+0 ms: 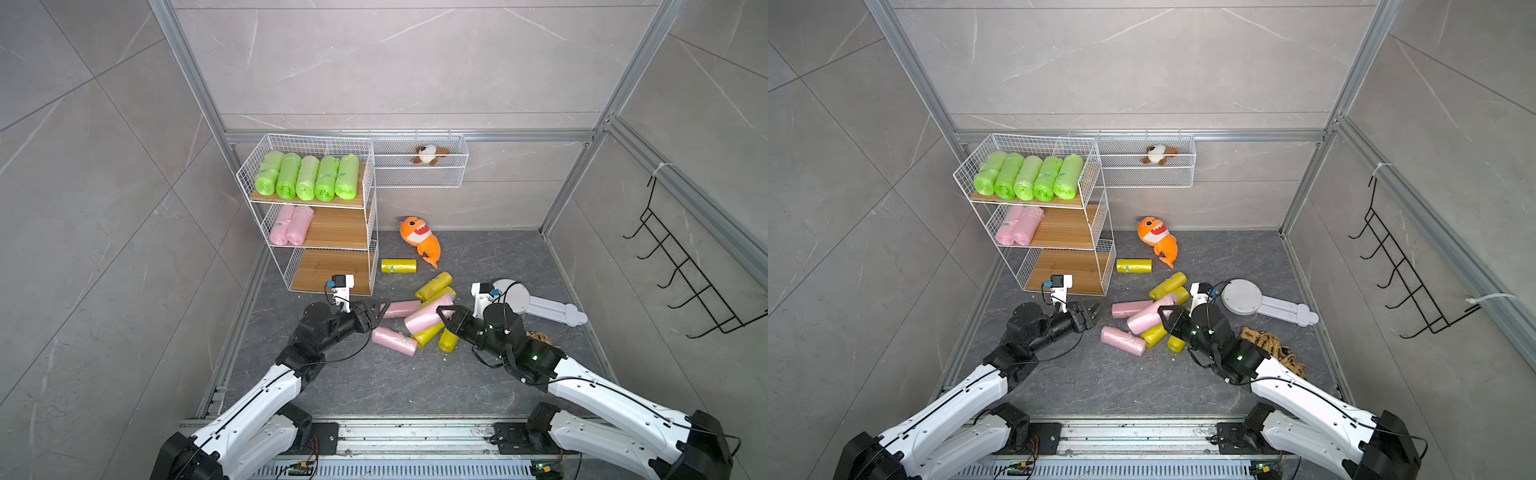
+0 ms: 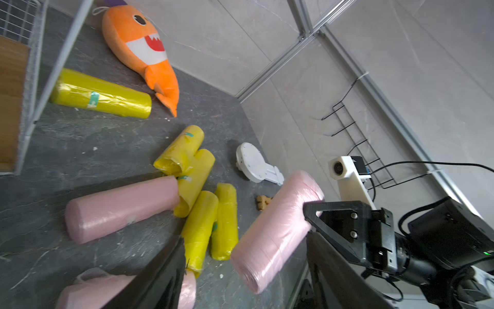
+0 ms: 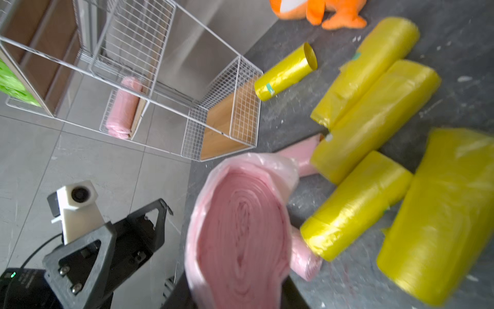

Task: Sort the rolls of trash bags by color and place them on the shelf
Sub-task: Pick up the roll of trash bags from the center of the board, then place the roll of trash bags on the shelf.

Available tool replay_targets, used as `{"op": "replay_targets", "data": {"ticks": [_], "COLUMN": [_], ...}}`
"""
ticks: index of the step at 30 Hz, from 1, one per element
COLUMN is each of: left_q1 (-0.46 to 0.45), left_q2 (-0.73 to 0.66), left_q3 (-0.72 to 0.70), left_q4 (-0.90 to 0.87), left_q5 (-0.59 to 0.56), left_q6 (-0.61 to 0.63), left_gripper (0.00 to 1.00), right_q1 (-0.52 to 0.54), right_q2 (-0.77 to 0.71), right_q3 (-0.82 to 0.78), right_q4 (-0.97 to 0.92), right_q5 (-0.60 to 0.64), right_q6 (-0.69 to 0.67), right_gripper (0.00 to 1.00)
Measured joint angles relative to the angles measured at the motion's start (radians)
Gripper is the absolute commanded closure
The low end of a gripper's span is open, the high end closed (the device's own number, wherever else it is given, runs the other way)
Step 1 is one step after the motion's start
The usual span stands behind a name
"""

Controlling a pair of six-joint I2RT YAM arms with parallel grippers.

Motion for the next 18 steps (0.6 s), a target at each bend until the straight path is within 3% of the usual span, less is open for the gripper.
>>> {"op": "replay_targets", "data": {"ticks": [10, 18], "left_q1": [-0.001, -0.001], "left_q2": [0.113, 0.161], "left_q3": [0.004, 0.012], "left_q4": [0.228, 0.388], "left_q5": [0.096, 0.146], "left_q6": [-0.092, -0.156], "left_gripper": [0.13, 0.12], "right_q1": [-0.002, -0.005], "right_q2": [0.090, 0.123], "right_q3": [0.112, 0.144], "right_q4": [0.186, 0.282], "right_q5": [-0.022, -0.097], "right_q6": [-0.019, -0.022], "right_gripper": [0.67, 0.67]}}
